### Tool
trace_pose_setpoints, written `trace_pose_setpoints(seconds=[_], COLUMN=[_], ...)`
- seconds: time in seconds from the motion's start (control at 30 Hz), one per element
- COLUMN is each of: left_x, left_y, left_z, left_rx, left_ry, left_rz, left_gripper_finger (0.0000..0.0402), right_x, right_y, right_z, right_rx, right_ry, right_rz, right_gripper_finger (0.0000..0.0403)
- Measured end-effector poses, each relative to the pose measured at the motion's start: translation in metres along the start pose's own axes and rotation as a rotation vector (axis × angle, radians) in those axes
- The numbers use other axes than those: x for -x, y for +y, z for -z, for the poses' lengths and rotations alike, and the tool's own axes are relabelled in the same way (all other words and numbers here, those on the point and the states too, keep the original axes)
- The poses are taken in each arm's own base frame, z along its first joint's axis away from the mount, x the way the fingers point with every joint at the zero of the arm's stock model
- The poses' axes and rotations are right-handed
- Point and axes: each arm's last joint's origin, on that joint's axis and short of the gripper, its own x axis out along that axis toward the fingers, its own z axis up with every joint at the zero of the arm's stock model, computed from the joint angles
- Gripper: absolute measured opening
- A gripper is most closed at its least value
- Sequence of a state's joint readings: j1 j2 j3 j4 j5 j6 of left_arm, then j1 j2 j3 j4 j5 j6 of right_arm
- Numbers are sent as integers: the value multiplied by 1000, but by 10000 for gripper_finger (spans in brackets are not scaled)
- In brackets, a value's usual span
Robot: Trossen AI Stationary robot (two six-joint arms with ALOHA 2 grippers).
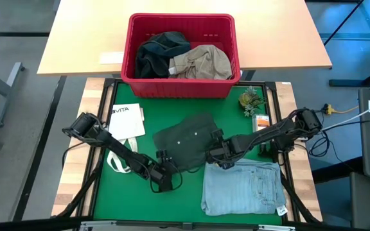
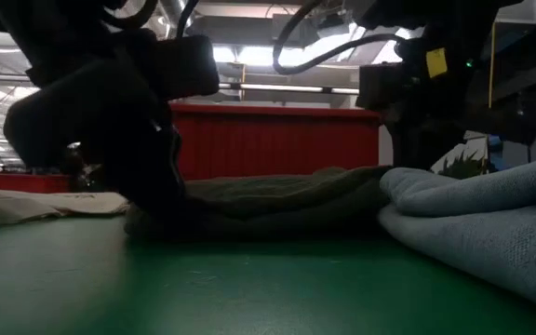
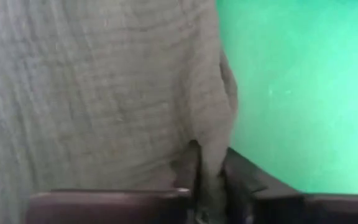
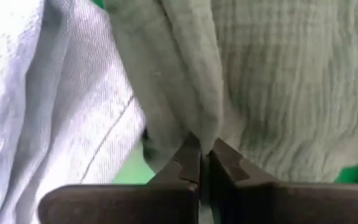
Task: Fold Laundry from Bin
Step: Stack the green shirt on top of the light blue jeans
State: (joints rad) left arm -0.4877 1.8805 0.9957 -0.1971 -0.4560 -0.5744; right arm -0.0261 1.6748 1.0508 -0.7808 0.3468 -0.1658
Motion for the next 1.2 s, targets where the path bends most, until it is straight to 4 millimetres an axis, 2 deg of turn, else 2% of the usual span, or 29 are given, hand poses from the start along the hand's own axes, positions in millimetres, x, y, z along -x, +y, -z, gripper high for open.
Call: trace_pose_setpoints(seconds=[0.07,0.4,0.6,0.8,0.97,1.2], left_x=[1,10,24,21,22,26], left_y=[-1,11,25,32,43,53], left_z=[-4,-34,-56,-60,-68,-89], left_rx=[6,81,100,103,126,163], left_ry=[-7,-66,-92,-92,-106,-242], left_rz=[6,14,8,13,4,57], left_gripper_finger=[11,4,2,1,1,0], right_x=[6,43,51,52,62,81], right_y=[-2,-14,-16,-15,-17,-21], right_z=[4,23,30,38,48,69], right_rx=[3,-16,-13,-6,-21,-100], right_ry=[8,-24,-7,61,78,113], right_rz=[1,69,91,81,81,78], right_gripper_finger=[5,3,4,3,3,2])
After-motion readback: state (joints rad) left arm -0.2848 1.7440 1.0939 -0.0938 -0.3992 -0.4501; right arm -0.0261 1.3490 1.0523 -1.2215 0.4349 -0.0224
